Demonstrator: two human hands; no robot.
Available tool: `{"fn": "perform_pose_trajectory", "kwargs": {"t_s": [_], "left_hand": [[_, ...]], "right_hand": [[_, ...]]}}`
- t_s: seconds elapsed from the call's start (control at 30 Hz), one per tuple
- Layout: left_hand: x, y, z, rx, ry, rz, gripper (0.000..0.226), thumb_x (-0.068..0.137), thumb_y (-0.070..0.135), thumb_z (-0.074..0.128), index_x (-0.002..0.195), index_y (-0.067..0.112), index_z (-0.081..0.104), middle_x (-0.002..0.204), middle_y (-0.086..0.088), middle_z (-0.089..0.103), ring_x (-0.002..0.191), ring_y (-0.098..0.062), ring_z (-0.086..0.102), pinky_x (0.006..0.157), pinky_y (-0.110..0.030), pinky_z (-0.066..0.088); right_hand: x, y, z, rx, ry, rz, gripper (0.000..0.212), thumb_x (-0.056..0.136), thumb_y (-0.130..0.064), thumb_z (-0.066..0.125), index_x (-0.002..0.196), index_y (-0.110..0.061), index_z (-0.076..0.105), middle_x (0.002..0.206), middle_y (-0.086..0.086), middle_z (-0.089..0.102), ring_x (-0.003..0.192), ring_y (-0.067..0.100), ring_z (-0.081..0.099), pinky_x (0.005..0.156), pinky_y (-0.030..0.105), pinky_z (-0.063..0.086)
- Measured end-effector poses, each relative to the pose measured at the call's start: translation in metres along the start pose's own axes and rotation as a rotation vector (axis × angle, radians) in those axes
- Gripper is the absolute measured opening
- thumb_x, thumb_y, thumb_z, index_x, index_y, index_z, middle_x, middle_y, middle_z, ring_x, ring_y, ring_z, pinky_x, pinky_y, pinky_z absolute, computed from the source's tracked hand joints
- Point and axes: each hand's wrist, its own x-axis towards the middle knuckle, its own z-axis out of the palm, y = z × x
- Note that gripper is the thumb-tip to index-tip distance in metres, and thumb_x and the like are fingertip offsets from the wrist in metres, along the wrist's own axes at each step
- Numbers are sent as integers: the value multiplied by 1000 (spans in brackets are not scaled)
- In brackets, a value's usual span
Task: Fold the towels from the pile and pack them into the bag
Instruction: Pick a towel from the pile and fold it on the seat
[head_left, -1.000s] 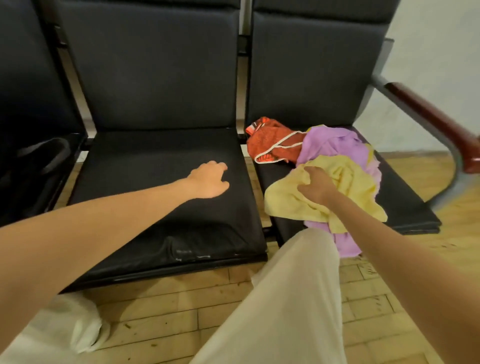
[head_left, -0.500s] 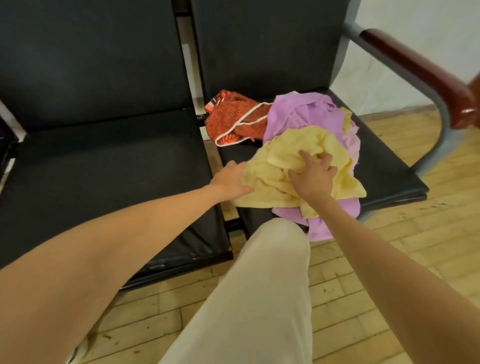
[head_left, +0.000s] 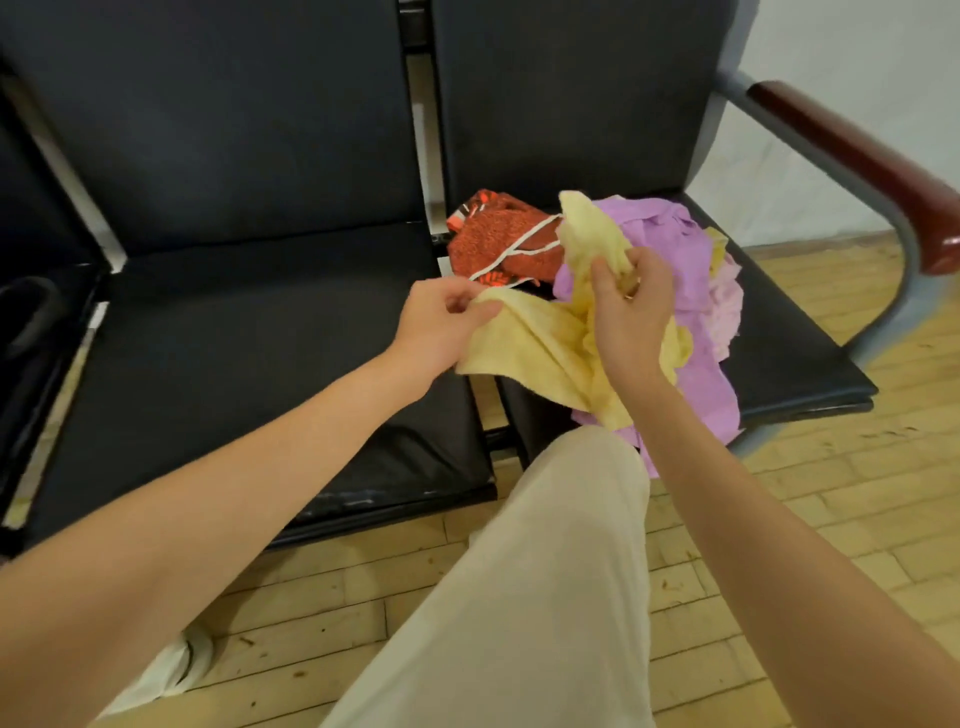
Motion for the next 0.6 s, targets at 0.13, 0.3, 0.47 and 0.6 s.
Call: {"fn": "perform_pose_trajectory", "kwargs": {"t_s": [0.13,0.3,0.47,0.6], "left_hand": [[-19,5,-73,-69,180,-67,12,92,18,62,103,14,67,101,0,67,95,-9,61,74,-17,48],[-43,-7,-170,-80,397,-112,13,91,20,62,101,14,66,104,-4,64,100,-16,60,77,-27,49],[-78,-40,-243,20,582,-187,4,87,23,67,90,20,67,101,-5,66,102,-22,61,93,-44,50],[-105,-80,-274,199,570,-318,9,83,13,69,89,19,67,93,-2,64,100,-22,60,86,-38,49]], "right_hand": [[-16,-47,27,90,-97,-44,11,93,-23,54,98,-14,50,95,-1,47,85,9,42,70,13,33],[-42,-88,65,111,-228,-128,18,94,-26,54,103,-10,54,96,2,54,85,10,49,75,21,39],[-77,-97,109,84,-307,-63,12,93,-22,54,100,-12,52,103,10,54,91,16,50,80,28,39],[-106,-75,132,-39,-410,58,20,95,-21,50,106,-6,54,106,10,54,94,19,51,79,30,39]]}}
